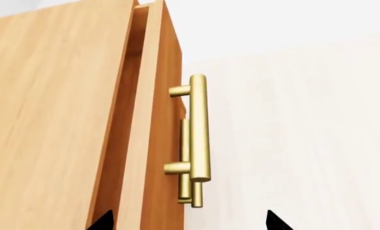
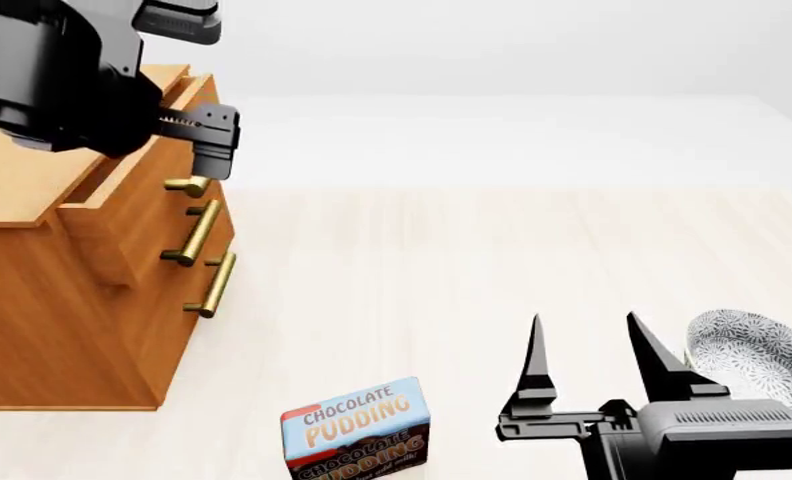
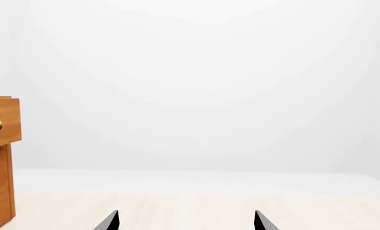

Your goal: Put the butter at the back in the top drawer of the cabinet and close it.

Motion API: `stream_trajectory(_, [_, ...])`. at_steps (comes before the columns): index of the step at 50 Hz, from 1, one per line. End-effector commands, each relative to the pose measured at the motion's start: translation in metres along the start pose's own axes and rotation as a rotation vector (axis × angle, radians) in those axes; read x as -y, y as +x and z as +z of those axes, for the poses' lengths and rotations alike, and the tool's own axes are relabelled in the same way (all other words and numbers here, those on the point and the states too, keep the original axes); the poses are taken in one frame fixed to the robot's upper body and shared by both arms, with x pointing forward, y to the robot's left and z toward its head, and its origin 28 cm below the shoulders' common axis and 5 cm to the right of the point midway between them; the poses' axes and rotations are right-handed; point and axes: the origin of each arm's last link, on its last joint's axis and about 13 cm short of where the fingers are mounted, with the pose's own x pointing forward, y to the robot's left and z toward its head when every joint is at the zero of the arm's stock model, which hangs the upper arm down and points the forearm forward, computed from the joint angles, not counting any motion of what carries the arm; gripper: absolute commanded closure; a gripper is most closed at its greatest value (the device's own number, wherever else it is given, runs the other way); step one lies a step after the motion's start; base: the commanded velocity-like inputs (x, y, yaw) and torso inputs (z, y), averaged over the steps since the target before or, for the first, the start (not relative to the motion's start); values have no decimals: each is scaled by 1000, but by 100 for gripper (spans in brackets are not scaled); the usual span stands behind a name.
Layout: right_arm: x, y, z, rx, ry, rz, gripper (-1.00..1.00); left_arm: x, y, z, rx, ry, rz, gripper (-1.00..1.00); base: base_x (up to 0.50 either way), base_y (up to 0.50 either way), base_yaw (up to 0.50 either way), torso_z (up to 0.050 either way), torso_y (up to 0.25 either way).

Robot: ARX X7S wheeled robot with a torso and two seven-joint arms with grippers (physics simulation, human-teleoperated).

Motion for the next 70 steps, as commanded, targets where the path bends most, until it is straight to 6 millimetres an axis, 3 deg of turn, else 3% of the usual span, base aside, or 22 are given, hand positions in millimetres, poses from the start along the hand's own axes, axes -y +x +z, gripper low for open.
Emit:
stream_trajectory(1, [0, -1, 0, 0, -1, 1, -100, -1, 5, -2, -13, -6, 0, -100, 0, 0, 0, 0, 0])
stream_trajectory(46, [0, 0, -1, -1, 0, 1, -100, -2, 26, -7, -70, -16, 8, -100, 0, 0, 0, 0, 0])
stream_trajectory(70, [0, 0, -1, -1, 0, 2, -100, -3, 26, -7, -61, -20, 49, -100, 0, 0, 0, 0, 0])
